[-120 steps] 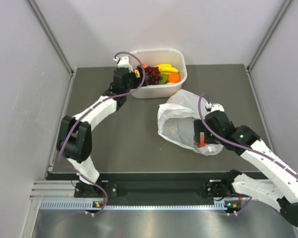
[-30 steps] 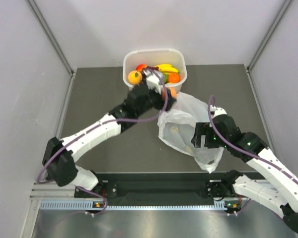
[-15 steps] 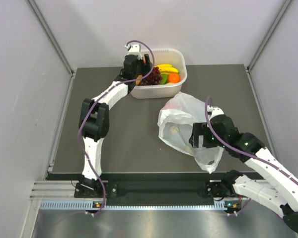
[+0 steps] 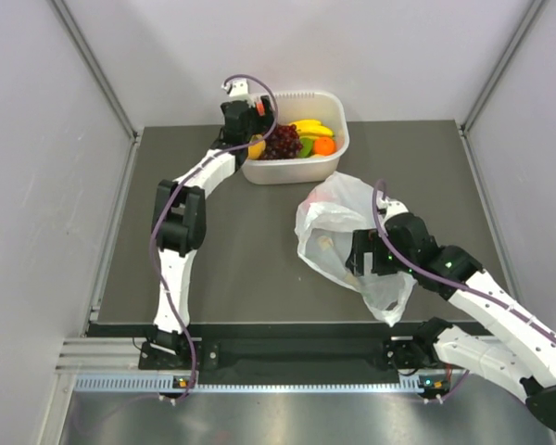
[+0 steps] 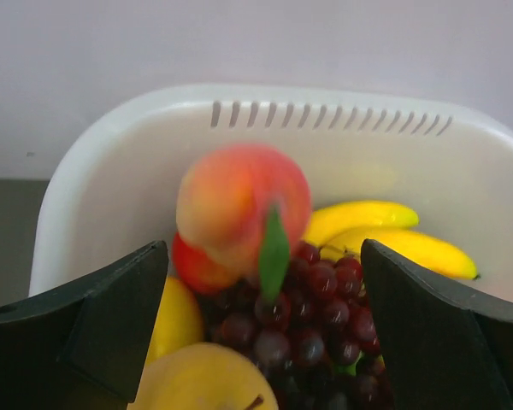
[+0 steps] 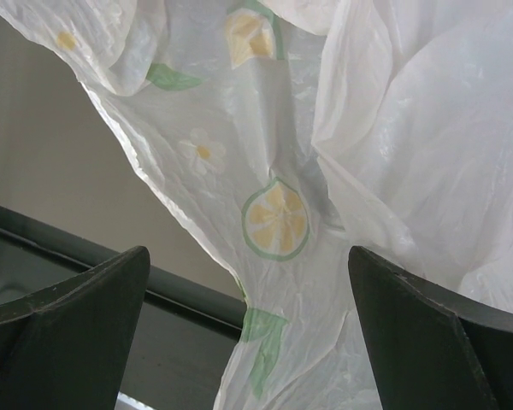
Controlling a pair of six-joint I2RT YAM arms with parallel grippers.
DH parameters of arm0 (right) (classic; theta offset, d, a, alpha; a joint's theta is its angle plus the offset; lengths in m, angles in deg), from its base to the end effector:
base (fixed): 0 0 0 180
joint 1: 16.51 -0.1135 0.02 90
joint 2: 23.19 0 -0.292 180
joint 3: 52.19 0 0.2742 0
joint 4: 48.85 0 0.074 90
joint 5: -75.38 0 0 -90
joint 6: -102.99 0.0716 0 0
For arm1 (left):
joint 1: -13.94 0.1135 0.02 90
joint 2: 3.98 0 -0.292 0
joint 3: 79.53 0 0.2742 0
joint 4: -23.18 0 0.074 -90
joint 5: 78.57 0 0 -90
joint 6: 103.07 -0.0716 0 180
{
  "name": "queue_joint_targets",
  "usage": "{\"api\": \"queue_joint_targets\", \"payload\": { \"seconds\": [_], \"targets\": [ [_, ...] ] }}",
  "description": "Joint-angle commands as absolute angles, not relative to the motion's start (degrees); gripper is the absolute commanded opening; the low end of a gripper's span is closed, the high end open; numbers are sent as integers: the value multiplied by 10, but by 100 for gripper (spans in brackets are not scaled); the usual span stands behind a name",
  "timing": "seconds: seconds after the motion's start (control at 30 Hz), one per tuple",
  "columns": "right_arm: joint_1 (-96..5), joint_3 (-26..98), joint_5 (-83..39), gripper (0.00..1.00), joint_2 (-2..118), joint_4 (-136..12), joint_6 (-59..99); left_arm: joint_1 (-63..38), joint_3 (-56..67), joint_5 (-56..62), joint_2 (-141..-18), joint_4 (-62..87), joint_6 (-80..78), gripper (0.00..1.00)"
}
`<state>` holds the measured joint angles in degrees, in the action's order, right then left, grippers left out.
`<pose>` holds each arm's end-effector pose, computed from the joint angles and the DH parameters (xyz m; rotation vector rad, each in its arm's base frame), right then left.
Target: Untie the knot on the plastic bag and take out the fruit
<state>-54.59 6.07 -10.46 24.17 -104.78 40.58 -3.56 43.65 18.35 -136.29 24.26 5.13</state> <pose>0.1561 0.1157 0.2773 -0.1838 2.3974 0.4662 0.6043 -0.1815 0.2656 -0.1009 1.7204 -0.3591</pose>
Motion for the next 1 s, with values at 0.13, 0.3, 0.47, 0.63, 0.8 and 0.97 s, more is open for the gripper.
{"api": "queue_joint_targets", "payload": {
  "seconds": [0.13, 0.3, 0.47, 0.63, 0.8, 0.97],
  "targets": [
    [-547, 72, -117, 100, 255, -997, 394, -37, 239, 159, -1153, 378, 87, 99],
    [-547, 69, -115, 100, 259, -980, 395, -53, 123, 139, -1041, 380, 98, 99],
    [-547, 72, -107, 99, 266, -956, 398, -95, 41, 86, -936, 338, 89, 99],
    [-547, 84, -102, 95, 281, -952, 394, -192, -25, 27, -887, 284, 40, 99],
    [-548, 84, -105, 91, 264, -955, 390, -260, -37, 27, -884, 202, -9, 99],
    [-548, 74, -115, 95, 230, -966, 385, -290, -41, 5, -866, 150, -64, 99]
  ]
}}
